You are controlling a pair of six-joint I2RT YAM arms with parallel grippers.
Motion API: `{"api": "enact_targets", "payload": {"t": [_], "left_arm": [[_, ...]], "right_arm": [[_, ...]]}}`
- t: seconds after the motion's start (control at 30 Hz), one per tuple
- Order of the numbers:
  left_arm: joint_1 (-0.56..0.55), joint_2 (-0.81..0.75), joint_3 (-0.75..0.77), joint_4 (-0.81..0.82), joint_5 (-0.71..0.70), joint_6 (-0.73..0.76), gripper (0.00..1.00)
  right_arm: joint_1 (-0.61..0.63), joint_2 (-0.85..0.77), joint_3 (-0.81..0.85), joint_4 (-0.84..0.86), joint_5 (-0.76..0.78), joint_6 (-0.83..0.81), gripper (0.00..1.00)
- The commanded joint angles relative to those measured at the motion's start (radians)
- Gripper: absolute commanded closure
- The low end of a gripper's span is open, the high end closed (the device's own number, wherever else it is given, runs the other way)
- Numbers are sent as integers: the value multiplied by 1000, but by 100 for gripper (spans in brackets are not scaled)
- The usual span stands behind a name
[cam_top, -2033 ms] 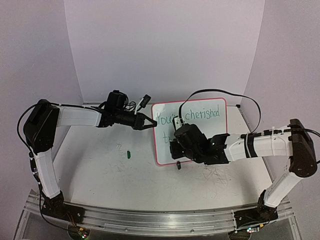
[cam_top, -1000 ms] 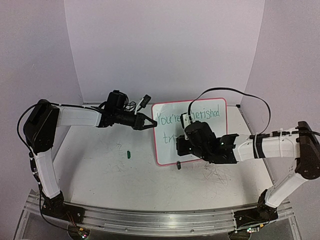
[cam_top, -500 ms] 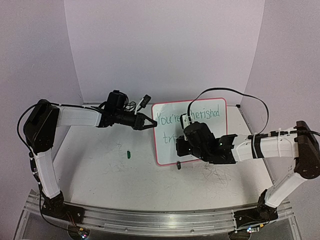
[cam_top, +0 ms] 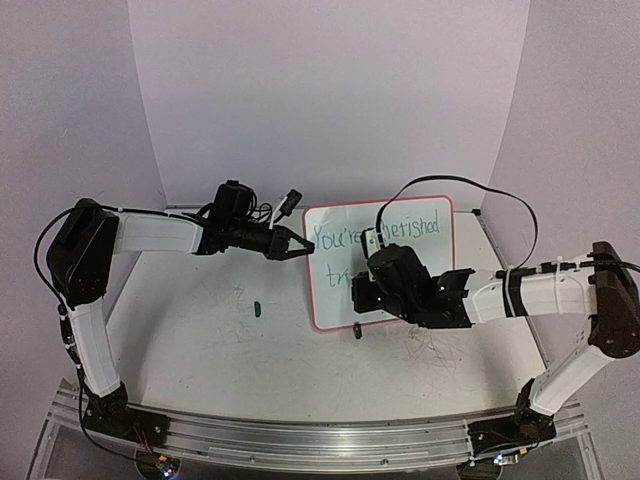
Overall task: Write a sentence on the whiteboard
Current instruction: Pick up the sentence from the whiteboard.
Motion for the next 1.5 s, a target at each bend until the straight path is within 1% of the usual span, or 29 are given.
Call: {"api": "enact_targets", "payload": {"t": [0.0, 0.33, 0.63, 0.87, 1.2, 1.47], "left_arm": [[-8, -18, 11, -33, -70, 65, 100], [-10, -16, 11, -33, -70, 64, 100], [-10, -17, 12, -33, -70, 64, 100], [-10, -19, 11, -33, -72, 66, 100], [-10, -19, 12, -34, -72, 66, 100], [-10, -19, 12, -35, -72, 66, 100]], "right_arm": [[5, 2, -19, 2, -1, 22, 100], [8, -10, -40, -5, -7, 40, 100], [5, -28, -14, -15, 92, 33, 100], [-12, -21, 21, -16, 112, 10, 100], [-25, -17, 42, -16, 104, -11, 100], [-26, -29, 13, -17, 68, 16, 100]]}}
